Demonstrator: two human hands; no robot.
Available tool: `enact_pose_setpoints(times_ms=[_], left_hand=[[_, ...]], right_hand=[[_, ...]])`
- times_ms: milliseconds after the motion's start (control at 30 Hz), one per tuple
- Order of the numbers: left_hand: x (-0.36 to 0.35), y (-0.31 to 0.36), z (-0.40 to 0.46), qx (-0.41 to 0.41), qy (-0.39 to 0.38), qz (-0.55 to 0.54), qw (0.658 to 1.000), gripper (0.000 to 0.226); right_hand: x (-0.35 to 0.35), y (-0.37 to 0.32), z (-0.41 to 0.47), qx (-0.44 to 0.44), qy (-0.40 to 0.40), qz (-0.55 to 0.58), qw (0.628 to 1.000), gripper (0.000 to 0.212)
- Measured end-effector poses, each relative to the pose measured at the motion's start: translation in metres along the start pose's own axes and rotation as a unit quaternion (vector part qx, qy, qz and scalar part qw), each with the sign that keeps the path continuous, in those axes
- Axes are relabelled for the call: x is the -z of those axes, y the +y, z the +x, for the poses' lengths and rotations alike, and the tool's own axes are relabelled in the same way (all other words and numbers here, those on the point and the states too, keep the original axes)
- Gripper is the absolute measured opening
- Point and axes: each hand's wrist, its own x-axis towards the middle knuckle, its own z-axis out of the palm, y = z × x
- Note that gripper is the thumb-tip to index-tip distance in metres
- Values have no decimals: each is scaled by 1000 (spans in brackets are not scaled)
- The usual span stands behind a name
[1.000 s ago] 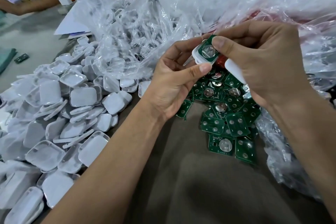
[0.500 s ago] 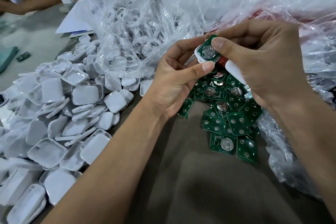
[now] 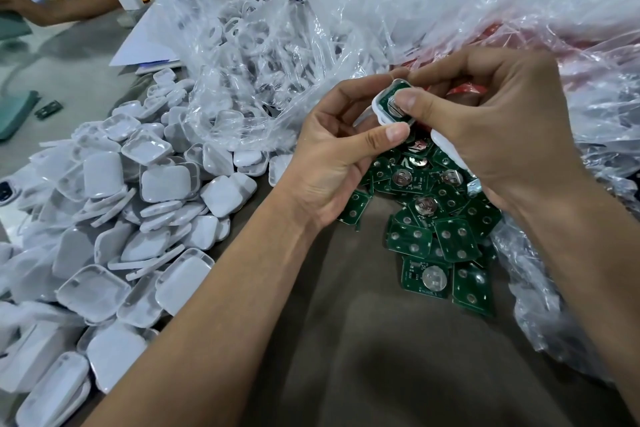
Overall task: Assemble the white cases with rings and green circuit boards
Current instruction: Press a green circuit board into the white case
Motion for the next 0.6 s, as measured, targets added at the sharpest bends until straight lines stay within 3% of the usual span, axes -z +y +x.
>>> enact_pose_setpoints(times_ms=[333,600], left_hand=[[0,2,0,7,-3,10,1000,45],[2,4,-1,53,-17,-30,998,38]], right_hand=[[-1,3,1,-17,-13,45,999,18],[1,-1,0,68,-55,-35,996,10]])
